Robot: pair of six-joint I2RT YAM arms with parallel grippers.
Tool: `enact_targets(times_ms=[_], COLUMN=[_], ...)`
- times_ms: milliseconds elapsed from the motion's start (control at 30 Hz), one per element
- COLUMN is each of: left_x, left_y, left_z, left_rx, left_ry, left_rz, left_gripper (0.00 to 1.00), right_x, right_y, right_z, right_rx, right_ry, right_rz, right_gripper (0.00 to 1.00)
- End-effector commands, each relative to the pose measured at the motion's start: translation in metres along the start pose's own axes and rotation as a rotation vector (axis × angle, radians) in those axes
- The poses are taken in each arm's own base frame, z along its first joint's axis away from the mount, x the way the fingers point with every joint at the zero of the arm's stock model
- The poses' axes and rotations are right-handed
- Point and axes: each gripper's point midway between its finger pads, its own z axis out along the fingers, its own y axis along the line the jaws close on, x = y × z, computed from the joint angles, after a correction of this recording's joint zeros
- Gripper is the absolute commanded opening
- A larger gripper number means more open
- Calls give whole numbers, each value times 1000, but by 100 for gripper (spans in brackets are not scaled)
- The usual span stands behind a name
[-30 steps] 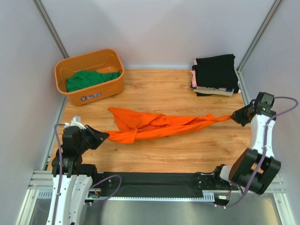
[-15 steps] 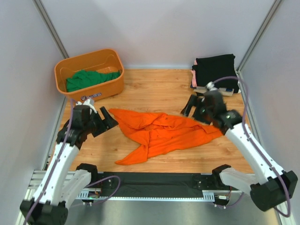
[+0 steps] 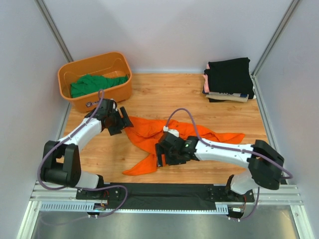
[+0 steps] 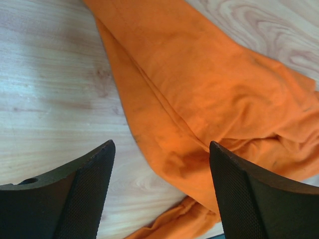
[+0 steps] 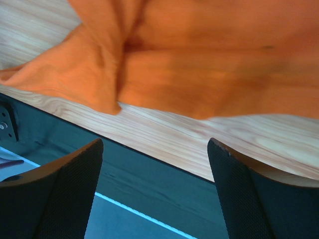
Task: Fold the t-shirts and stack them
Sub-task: Flatten the tshirt out
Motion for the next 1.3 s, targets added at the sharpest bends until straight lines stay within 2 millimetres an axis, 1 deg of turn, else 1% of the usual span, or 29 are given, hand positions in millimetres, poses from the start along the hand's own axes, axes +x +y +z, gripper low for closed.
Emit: enact_targets(times_ms=[0,133,167,300,333,367,400,433,467,500,567,600,633,700,733,767,800,833,900,933,967,1000,1033,1067,1100,1133,1200,1233,1267], left_x=[-15,-16,-14,-18,-20,-19,-23,-25,-30,-33,-39,-41,-42,-49,-48,-49,-48,-47,-29,-25,-17,-13,-11,-7,-5,-3,4,4,6], left_y=[-3,-5,-3,-13,-15,-14,-18,-18,-20,-23,-27,-27,-23,-26,-22,-25,-22,-25,-18,-16,-12,-10,-8,-3,-1,0,1,0,1], left_z=[16,41,51,73,77,86,89,92,94,92,82,76,68,38,28,8,-1,-19,-24,-28,-31,-32,-31,-28,-27,-24,-19,-16,-15], left_rx=[3,17,12,15,15,10,18,13,8,10,7,-1,-33,-28,-43,-22,-21,1,15,20,24,25,22,6,2,-1,4,8,8], left_ry=[-55,-15,2,27,27,34,29,25,22,17,3,-7,-21,-87,-103,-142,-155,-181,-162,-162,-160,-157,-158,-147,-140,-127,-91,-89,-84], left_rz=[-7,-18,-21,-7,-2,-3,-2,-5,-8,-12,-12,-14,-25,-44,-53,-57,-79,-88,-104,-108,-109,-104,-102,-102,-93,-95,-96,-95,-98], left_gripper=[86,85,83,77,74,65,55,40,3,0,0,0,0,0,0,0,0,0,0,0,0,0,0,0,0,0,0,0,0], right_x=[-18,-14,-14,-8,-13,-14,-13,-20,-23,-29,-34,-38,-45,-53,-65,-73,-78,-87,-103,-108,-114,-115,-111,-107,-97,-85,-71,-57,-56], right_y=[25,9,3,-33,-44,-51,-61,-72,-78,-81,-106,-114,-134,-154,-180,-192,-206,-234,-252,-253,-244,-234,-208,-197,-185,-157,-129,-106,-95], right_z=[12,31,33,39,40,39,37,35,32,22,12,-1,-9,-31,-42,-57,-66,-81,-102,-106,-107,-104,-94,-86,-77,-67,-52,-46,-38], right_rx=[-33,37,52,122,140,148,150,156,157,139,176,184,225,251,299,306,329,374,383,341,301,257,173,151,131,90,28,-14,-39], right_ry=[-56,-40,-39,-38,-53,-60,-67,-79,-90,-114,-140,-164,-193,-243,-288,-331,-354,-401,-464,-456,-434,-408,-356,-331,-302,-266,-230,-193,-190], right_rz=[39,50,67,134,163,181,201,236,254,271,313,325,353,380,444,444,469,558,589,607,577,571,519,498,504,427,430,382,374], right_gripper=[86,76,68,53,48,37,30,23,8,0,0,0,0,0,0,0,0,0,0,0,6,21,62,74,81,90,94,95,96])
